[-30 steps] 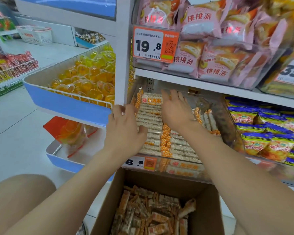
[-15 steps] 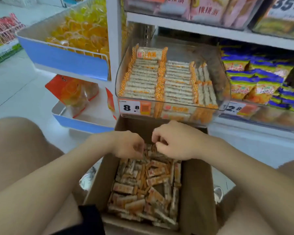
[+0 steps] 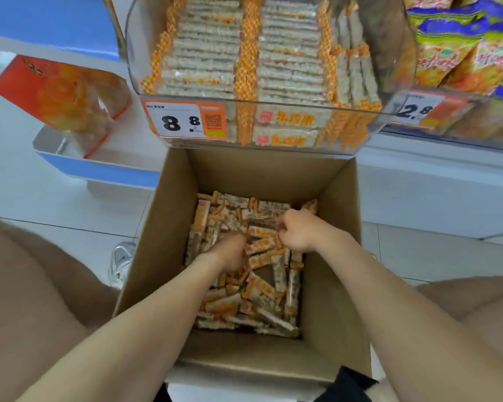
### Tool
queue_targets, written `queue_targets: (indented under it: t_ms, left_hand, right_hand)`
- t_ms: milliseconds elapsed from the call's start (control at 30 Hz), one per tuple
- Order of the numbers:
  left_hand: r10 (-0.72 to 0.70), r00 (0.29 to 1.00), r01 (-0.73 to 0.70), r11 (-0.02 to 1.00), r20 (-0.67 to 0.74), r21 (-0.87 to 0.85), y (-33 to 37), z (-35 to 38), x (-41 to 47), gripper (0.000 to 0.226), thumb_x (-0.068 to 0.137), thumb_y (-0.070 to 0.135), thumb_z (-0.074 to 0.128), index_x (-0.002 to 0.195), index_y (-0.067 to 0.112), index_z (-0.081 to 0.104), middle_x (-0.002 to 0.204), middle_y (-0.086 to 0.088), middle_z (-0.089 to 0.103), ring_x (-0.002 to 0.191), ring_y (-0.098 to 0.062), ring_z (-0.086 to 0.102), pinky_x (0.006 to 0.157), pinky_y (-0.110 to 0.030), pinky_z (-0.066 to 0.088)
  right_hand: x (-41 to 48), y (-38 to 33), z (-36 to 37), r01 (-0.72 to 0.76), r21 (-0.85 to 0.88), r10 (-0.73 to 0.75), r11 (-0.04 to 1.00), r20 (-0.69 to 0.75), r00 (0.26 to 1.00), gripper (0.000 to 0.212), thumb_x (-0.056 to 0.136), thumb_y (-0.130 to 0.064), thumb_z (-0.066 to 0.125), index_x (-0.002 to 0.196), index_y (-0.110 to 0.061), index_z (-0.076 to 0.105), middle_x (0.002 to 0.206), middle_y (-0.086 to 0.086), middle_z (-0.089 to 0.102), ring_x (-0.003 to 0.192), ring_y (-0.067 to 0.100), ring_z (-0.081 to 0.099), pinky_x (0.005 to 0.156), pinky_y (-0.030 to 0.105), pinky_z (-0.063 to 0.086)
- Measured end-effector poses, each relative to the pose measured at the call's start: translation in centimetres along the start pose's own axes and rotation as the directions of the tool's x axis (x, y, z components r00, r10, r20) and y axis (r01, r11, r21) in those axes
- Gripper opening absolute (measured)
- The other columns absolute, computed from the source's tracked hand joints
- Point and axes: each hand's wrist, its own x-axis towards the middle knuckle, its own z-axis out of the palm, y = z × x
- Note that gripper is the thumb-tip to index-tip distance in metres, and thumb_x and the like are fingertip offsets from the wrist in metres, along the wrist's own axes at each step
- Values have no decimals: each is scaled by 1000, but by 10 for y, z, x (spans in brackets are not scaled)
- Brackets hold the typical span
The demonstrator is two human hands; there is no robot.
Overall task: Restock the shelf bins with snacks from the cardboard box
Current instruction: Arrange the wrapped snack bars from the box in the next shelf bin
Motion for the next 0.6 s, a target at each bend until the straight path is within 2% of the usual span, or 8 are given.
queue_targets:
  t_ms: [100, 167, 267, 367, 433, 500, 567, 600]
  left_hand:
    - [36, 999, -36, 999, 6, -18, 11, 23, 31, 74, 97, 23, 73, 160, 15, 35, 161, -12, 41, 144, -31, 45, 113, -36, 44]
    - [16, 997, -13, 999, 71, -31, 13, 35, 44, 87, 96, 26, 75, 164, 15, 22, 167, -12, 29, 152, -34, 33, 119, -39, 37]
    - [-34, 991, 16, 990, 129, 140, 9, 53, 54, 94, 93, 35, 75, 164, 13, 18, 167, -14, 26, 150, -40, 29, 120, -46, 36]
    - [-58, 989, 18, 961, 136, 276, 11, 66, 54, 75, 94, 34, 73, 154, 8, 35, 157, -20, 35, 140, -42, 42, 109, -49, 46]
    - [-43, 993, 8, 955, 112, 295, 13, 69, 55, 55, 96, 22, 71, 144, 10, 47, 156, -21, 36, 135, -43, 48, 104, -50, 51]
    - [-39, 992, 6, 965, 122, 262, 13, 68, 55, 40, 95, 16, 70, 133, 12, 57, 159, -21, 36, 128, -39, 56, 95, -46, 55]
    - [-30, 991, 5, 982, 128, 188, 10, 63, 54, 30, 92, 24, 75, 118, 16, 65, 148, -16, 51, 112, -30, 63, 82, -38, 54]
    - [-25, 993, 9, 990, 116, 140, 6, 59, 53, 32, 88, 29, 79, 116, 19, 66, 138, -11, 60, 104, -26, 63, 78, -35, 53]
  right_hand:
    - [8, 19, 23, -111, 166, 116, 980, -23, 993, 35, 105, -19, 49, 134, -4, 61, 140, 18, 57, 120, 35, 61, 102, 44, 55]
    - [13, 25, 36, -149, 207, 148, 967, 22, 989, 36, 104, -19, 50, 136, -7, 60, 142, 16, 55, 116, 32, 62, 95, 41, 57]
    - [21, 30, 44, -170, 263, 163, 950, 46, 986, 30, 103, -16, 51, 129, -10, 64, 137, 14, 56, 109, 30, 64, 87, 39, 58]
    - [27, 36, 44, -176, 320, 185, 931, 2, 983, 23, 103, -19, 52, 118, -11, 68, 110, 9, 63, 96, 28, 67, 88, 44, 62]
    - [29, 37, 43, -174, 333, 197, 927, -34, 980, 20, 104, -21, 53, 113, -12, 68, 97, 5, 60, 88, 26, 66, 81, 40, 61]
    - [29, 36, 42, -161, 327, 190, 931, -58, 980, 19, 104, -21, 52, 107, -11, 68, 95, 8, 64, 82, 27, 67, 73, 41, 60]
    - [28, 35, 40, -156, 324, 187, 933, -66, 980, 19, 104, -20, 51, 108, -11, 68, 99, 11, 66, 82, 30, 68, 72, 43, 61]
    - [27, 35, 39, -157, 323, 188, 933, -68, 980, 21, 104, -17, 51, 114, -10, 67, 105, 12, 65, 82, 29, 68, 70, 43, 61]
